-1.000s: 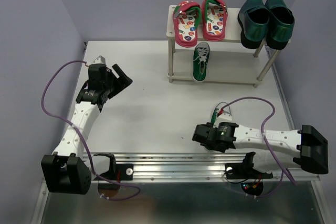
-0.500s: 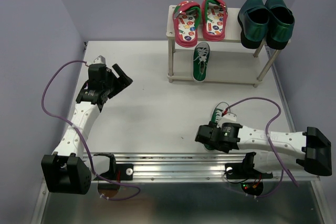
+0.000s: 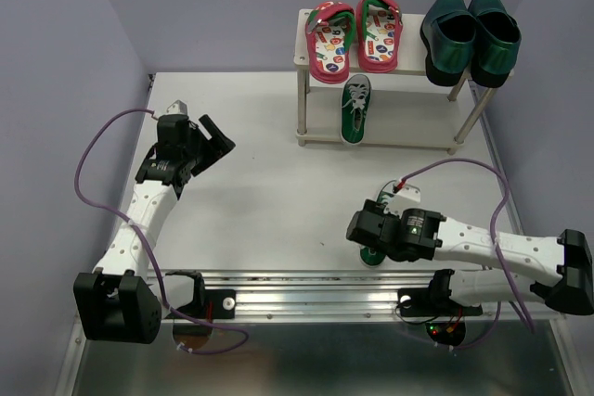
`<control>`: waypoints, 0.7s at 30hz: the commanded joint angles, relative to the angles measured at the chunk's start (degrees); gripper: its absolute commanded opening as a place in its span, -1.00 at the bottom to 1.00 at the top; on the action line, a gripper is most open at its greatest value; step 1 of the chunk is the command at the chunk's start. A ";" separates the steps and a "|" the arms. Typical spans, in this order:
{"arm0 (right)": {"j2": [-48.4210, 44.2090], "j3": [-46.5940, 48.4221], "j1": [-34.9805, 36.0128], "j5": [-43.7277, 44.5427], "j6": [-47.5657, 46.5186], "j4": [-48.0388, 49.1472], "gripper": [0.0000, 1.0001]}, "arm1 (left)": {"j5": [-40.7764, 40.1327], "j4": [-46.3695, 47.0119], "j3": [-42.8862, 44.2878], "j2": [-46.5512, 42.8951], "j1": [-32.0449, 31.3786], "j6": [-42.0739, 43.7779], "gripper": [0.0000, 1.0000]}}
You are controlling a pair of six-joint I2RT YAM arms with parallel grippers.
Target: Place and organize the shoes onto the shoe shelf
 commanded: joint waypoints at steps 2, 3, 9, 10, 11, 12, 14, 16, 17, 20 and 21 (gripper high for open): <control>3.34 0.37 0.56 -0.80 -3.25 1.80 0.82 | 0.50 1.94 -0.32 -0.31 0.05 0.24 0.69; 3.96 0.02 0.56 -1.33 -3.42 2.32 0.84 | 0.58 2.02 -0.23 -0.22 0.05 0.24 0.69; 8.45 -3.23 0.56 -4.23 -4.30 5.84 0.83 | 0.67 2.20 -0.58 -0.22 0.05 0.16 0.69; 8.62 -3.67 0.56 -4.41 -3.96 6.19 0.82 | 0.67 2.20 -0.58 -0.22 0.05 0.16 0.69; 8.62 -4.11 0.56 -4.50 -3.26 6.80 0.79 | 0.67 2.20 -0.76 -0.30 0.05 0.24 0.69; 8.36 -4.64 0.56 -4.41 -2.81 6.98 0.77 | 0.58 2.20 -0.85 -0.48 0.05 0.24 0.69; 7.40 -6.74 0.56 -4.32 -1.67 8.21 0.70 | 0.67 2.20 -1.02 -0.48 -0.04 0.24 0.69; 6.78 -8.59 0.56 -4.23 -0.97 8.92 0.58 | 0.76 2.29 -1.11 -0.48 0.05 0.16 0.69; 6.43 -9.03 0.56 -4.15 -0.70 9.62 0.55 | 0.76 2.29 -1.11 -0.48 0.05 0.16 0.69; 5.90 -10.44 0.56 -4.32 -0.61 11.03 0.36 | 1.02 2.38 -1.11 -0.31 0.05 0.15 0.69; 6.16 -10.62 0.56 -4.41 -0.61 11.12 0.31 | 1.11 2.38 -1.11 -0.31 0.05 0.16 0.69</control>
